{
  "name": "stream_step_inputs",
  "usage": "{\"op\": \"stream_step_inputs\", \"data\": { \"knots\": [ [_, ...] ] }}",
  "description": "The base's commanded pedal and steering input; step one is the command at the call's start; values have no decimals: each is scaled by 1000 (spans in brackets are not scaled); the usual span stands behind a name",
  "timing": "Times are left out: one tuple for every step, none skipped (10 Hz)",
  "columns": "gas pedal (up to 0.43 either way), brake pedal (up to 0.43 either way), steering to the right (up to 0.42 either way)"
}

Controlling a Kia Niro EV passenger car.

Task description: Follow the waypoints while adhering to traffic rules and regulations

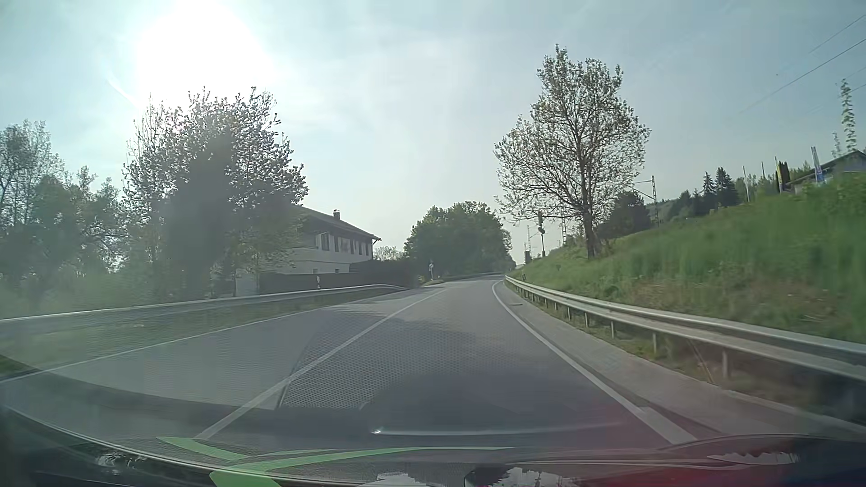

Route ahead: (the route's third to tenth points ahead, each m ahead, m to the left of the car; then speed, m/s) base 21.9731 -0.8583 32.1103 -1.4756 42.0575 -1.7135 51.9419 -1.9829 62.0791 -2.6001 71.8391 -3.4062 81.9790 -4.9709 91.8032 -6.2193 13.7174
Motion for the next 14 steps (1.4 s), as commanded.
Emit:
{"op": "stream_step_inputs", "data": {
  "knots": [
    [130,0,9],
    [130,0,9],
    [130,0,9],
    [130,0,9],
    [130,0,9],
    [130,0,9],
    [130,0,9],
    [130,0,9],
    [130,0,9],
    [130,0,7],
    [130,0,6],
    [130,0,5],
    [130,0,5],
    [130,0,5]
  ]
}}
